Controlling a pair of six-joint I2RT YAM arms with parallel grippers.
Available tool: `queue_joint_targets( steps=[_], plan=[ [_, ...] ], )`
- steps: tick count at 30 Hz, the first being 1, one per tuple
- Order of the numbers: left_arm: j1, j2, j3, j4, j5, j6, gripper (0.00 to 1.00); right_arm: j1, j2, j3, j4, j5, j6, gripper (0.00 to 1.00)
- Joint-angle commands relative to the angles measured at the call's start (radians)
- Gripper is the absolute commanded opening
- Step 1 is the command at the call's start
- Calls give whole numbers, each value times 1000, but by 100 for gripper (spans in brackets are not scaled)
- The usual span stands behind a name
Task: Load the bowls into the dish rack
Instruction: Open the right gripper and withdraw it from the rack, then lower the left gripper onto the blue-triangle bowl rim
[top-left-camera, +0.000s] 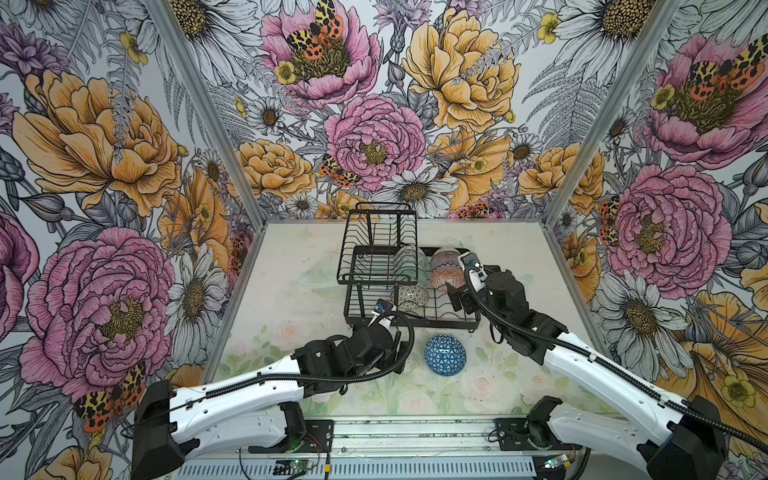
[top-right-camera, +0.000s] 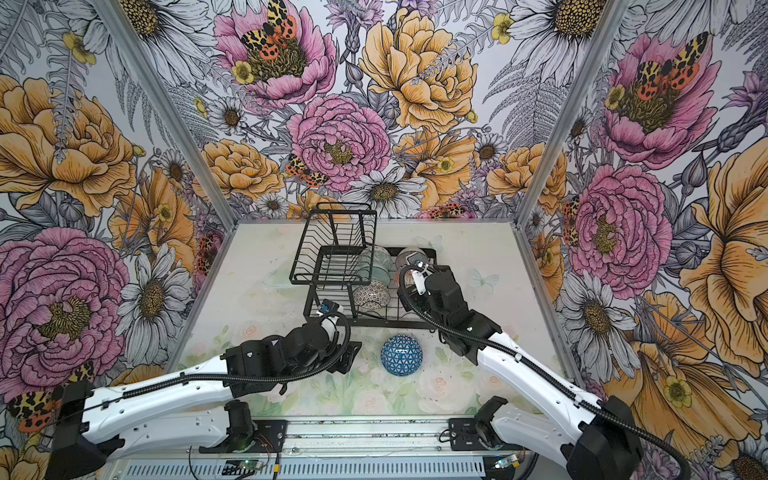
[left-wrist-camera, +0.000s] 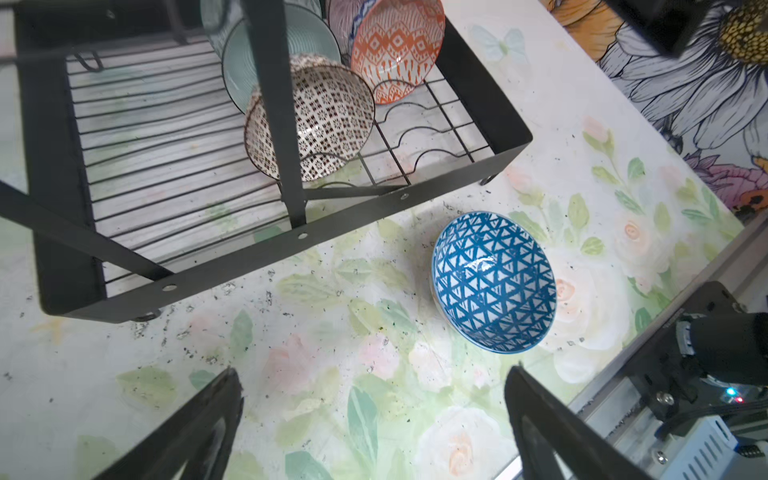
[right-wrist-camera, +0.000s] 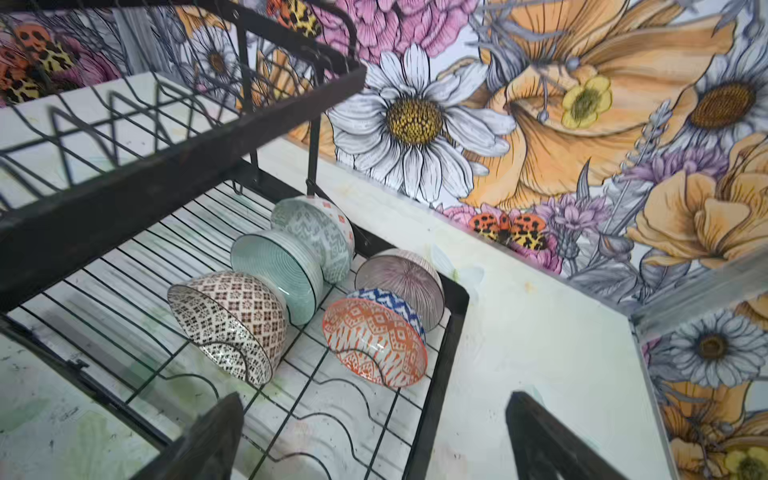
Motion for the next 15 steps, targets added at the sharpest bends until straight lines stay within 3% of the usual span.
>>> queue_joint_targets(
  steps=[1,5,15],
  plan=[
    [-11,58,-61,152,73,-56,99,-49,11,33,-89,-107,125,99],
    [-13,160,-90,290,145,-83,99,-66,11,32,-99,-139,133,99],
    [-12,402,-19,398,262,-117,99,-77,9,2,-105,-151,147,100]
  ],
)
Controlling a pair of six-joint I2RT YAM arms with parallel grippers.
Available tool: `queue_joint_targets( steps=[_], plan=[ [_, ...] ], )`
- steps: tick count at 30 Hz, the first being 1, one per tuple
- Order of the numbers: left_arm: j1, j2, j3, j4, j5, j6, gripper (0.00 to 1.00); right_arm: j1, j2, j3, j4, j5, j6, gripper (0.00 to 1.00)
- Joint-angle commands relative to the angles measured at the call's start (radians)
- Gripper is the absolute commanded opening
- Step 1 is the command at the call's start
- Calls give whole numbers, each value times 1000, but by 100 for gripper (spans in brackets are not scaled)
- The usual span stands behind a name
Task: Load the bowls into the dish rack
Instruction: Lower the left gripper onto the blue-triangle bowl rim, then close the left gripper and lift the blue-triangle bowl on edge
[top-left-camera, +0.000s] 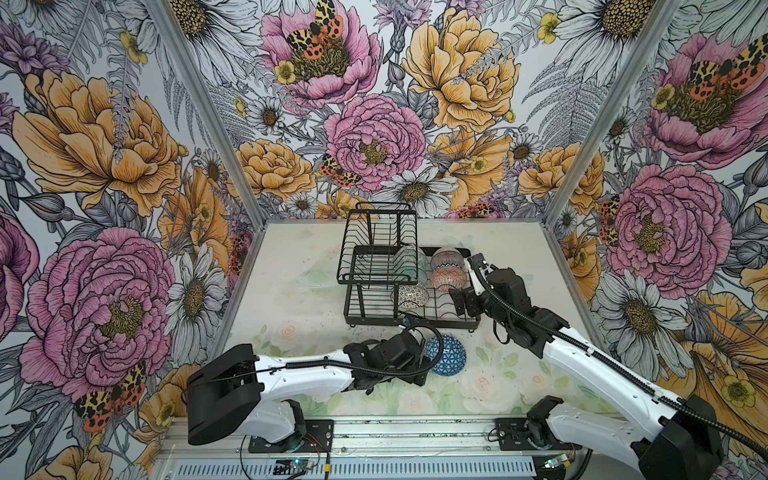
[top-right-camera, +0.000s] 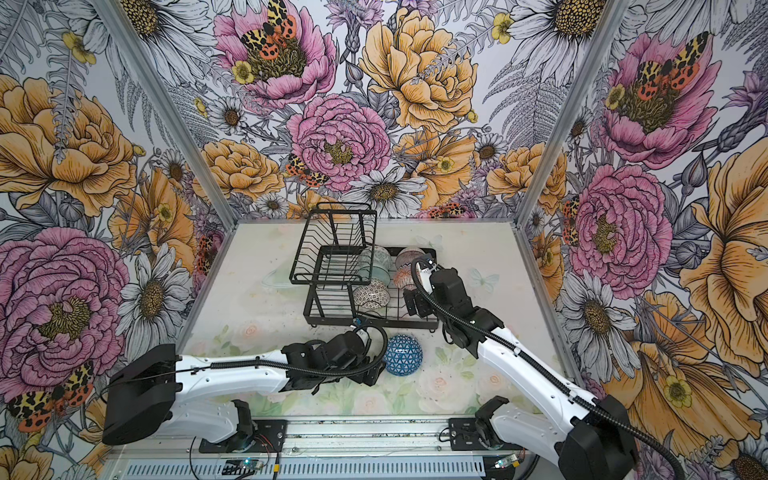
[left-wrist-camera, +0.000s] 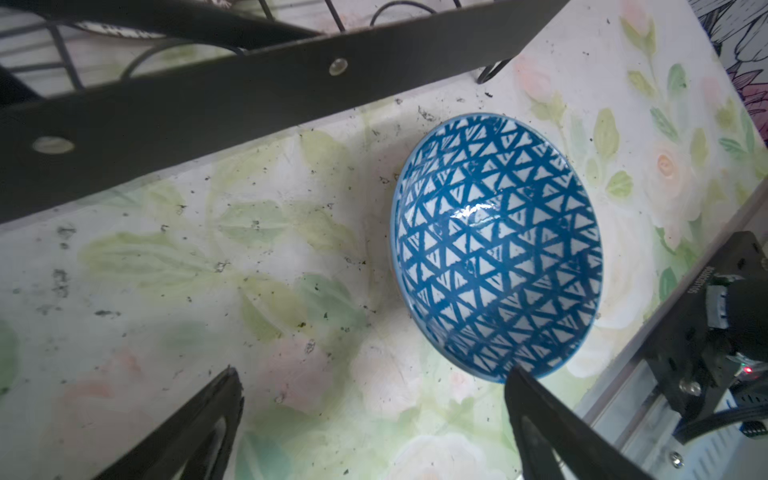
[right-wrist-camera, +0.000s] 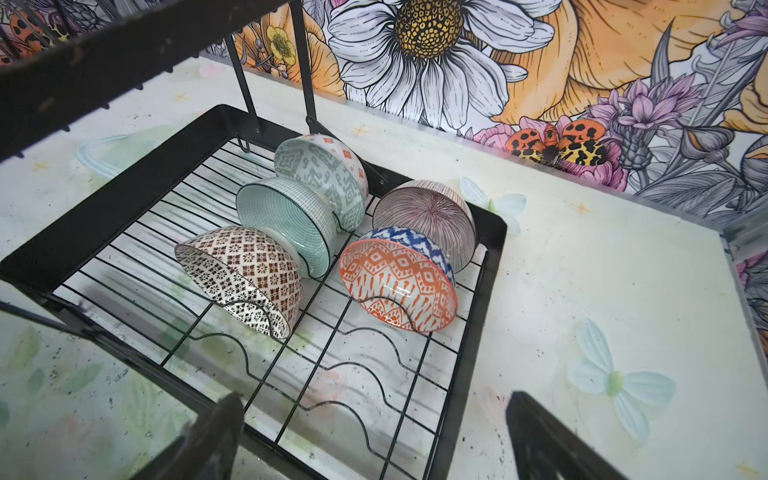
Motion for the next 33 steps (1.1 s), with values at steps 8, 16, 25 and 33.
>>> queue_joint_targets(
  steps=[8,16,25,33],
  plan=[
    [-3,160,87,125,74,-79,99,-13,15,2,-3,-30,21,99],
    [23,222,141,109,59,-72,96,-13,20,-8,-3,-31,18,100],
    [34,300,235,31,31,-31,73,-15,27,-16,-4,-30,16,100],
    [32,329,249,5,24,-31,54,-17,17,-28,-2,-30,11,99]
  ],
)
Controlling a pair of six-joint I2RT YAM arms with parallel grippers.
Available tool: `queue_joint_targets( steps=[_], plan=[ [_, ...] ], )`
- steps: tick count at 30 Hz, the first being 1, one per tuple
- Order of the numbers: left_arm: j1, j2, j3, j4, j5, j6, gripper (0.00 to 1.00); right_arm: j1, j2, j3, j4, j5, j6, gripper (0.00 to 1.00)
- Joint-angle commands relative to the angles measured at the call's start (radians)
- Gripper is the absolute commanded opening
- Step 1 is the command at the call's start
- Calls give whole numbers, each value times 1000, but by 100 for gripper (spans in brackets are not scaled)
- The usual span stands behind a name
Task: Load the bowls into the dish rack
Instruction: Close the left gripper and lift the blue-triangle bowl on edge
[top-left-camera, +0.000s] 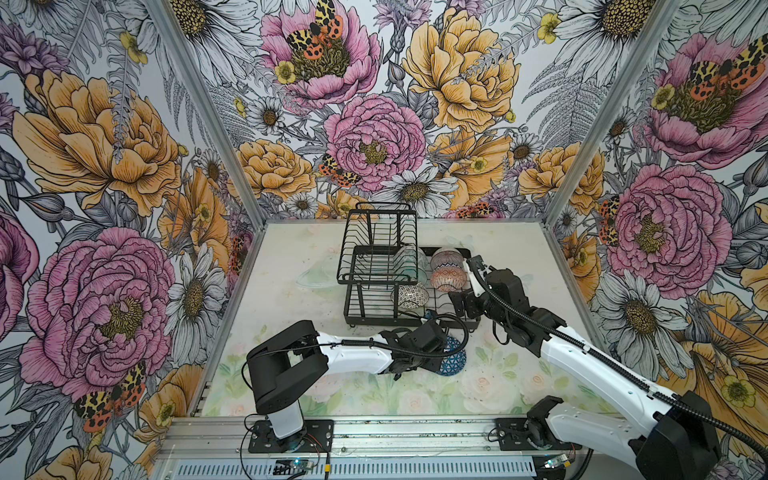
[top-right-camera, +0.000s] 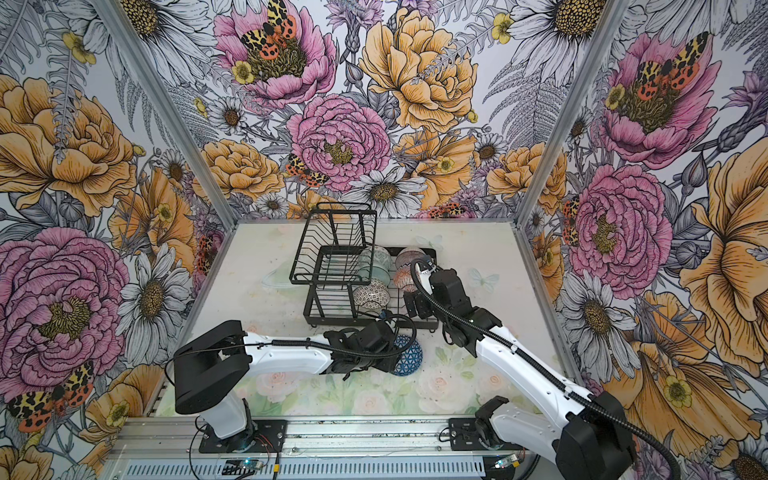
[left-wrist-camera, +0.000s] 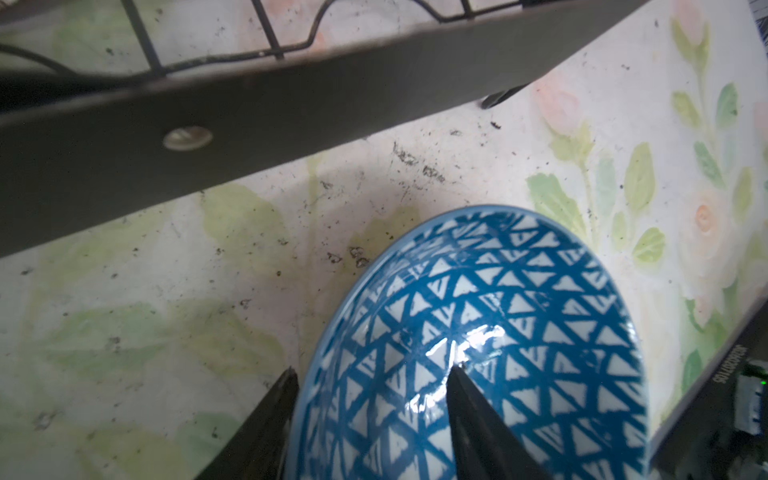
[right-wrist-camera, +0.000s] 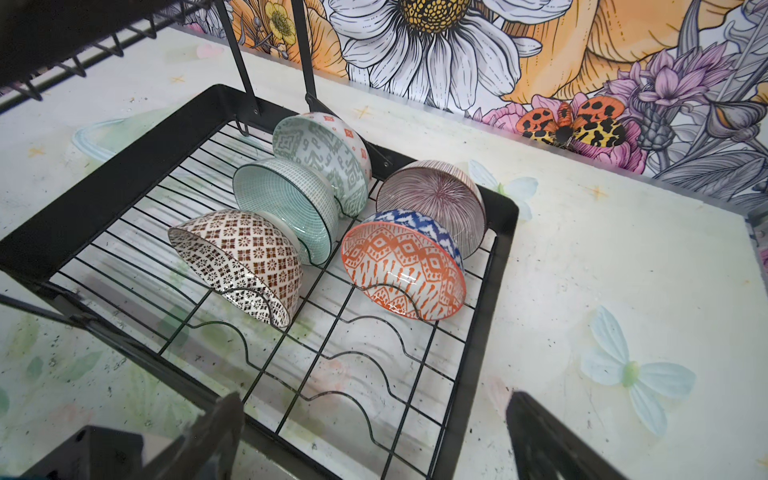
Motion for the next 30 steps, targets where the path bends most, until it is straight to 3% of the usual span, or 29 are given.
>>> queue_joint_targets(
  steps=[1,14,21,30],
  plan=[
    [1,9,22,-26,-27,11,52,-5,-2,-10,-2,-6,4,99],
    [0,12,13,-45,-40,5,22,-6,-20,-20,-3,-14,7,100],
    [-3,-25,0,-62,-62,7,0,-7,-55,-31,-7,-28,14,99],
    [-8,-172,-48,-84,-159,34,0,-22,-123,-20,-75,-59,78,100]
  ],
)
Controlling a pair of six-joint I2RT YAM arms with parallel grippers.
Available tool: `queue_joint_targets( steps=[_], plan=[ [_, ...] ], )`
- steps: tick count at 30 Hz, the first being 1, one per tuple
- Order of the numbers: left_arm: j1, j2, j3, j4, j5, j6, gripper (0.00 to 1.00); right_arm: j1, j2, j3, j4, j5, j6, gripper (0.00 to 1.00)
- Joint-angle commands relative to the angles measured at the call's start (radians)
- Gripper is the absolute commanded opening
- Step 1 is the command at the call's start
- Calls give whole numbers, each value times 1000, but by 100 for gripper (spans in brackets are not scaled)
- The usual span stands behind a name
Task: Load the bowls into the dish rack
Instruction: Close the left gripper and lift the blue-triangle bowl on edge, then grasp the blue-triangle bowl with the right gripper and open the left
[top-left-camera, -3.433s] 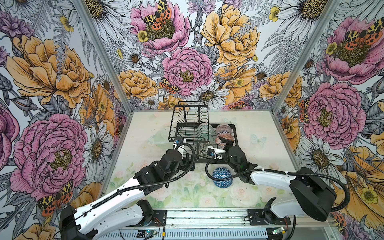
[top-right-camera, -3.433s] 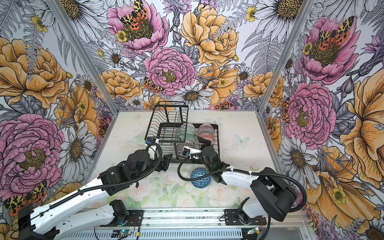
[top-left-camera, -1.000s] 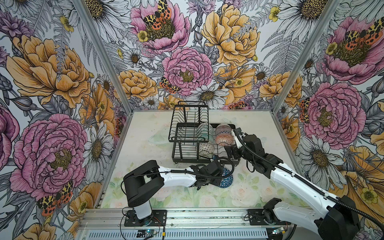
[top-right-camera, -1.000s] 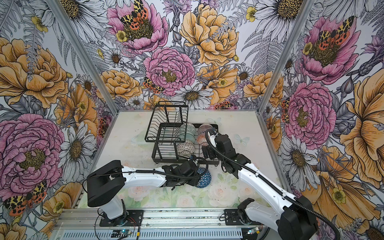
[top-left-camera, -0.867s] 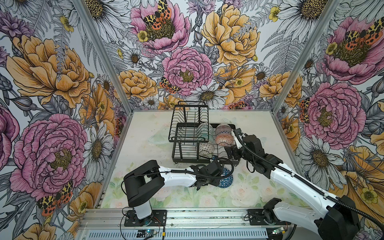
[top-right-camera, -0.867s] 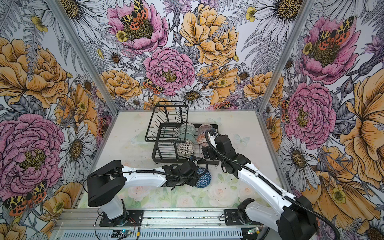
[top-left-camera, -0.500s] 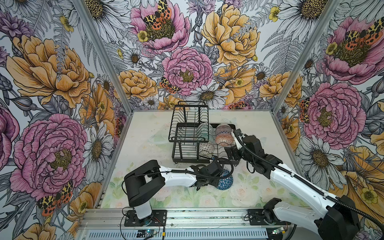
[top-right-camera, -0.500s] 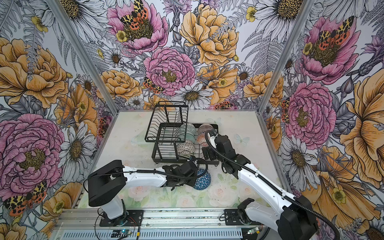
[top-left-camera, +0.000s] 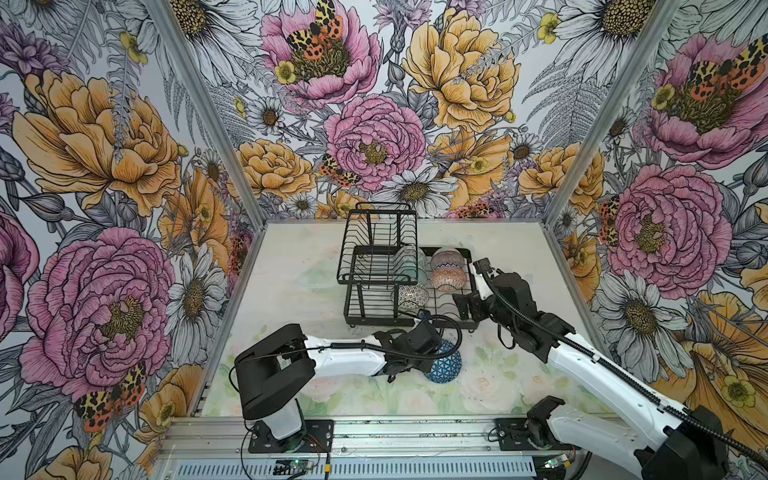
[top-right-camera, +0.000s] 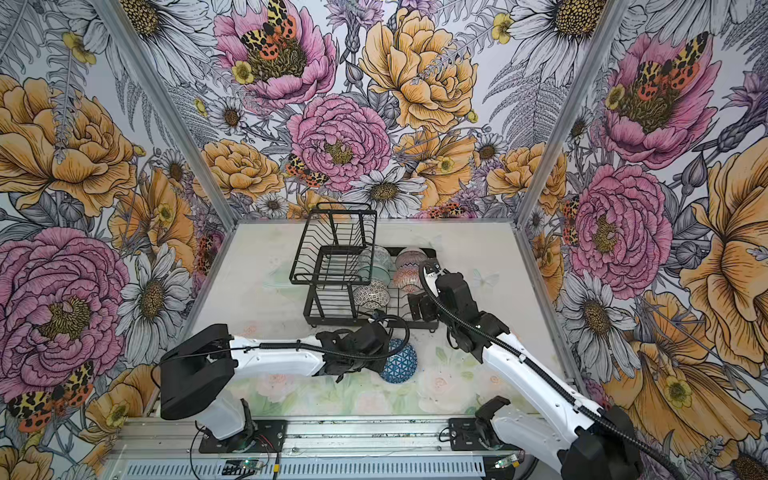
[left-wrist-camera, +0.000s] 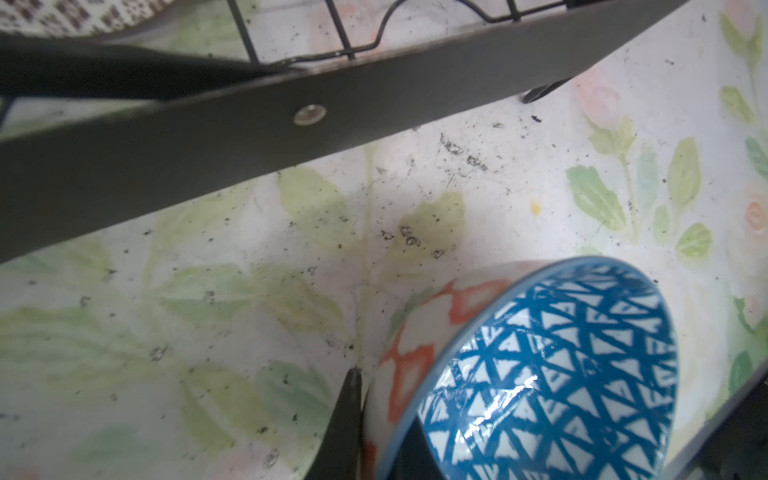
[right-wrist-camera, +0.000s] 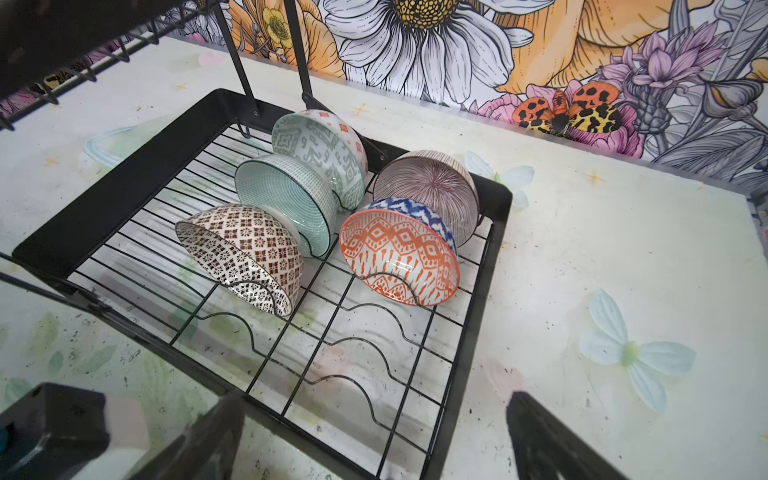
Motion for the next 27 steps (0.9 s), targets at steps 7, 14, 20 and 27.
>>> queue_joint_targets(
  steps=[7,14,20,27],
  plan=[
    [-8,-292,-29,-16,-222,81,0,-10,-139,36,-69,-154,73,99],
    [8,-466,-44,36,-363,150,0,-3,-215,77,-74,-370,83,99],
    [30,-474,-18,98,-372,195,0,72,-222,110,-73,-413,76,100],
    [30,-455,21,155,-363,238,0,131,-136,117,-39,-329,106,98]
  ],
)
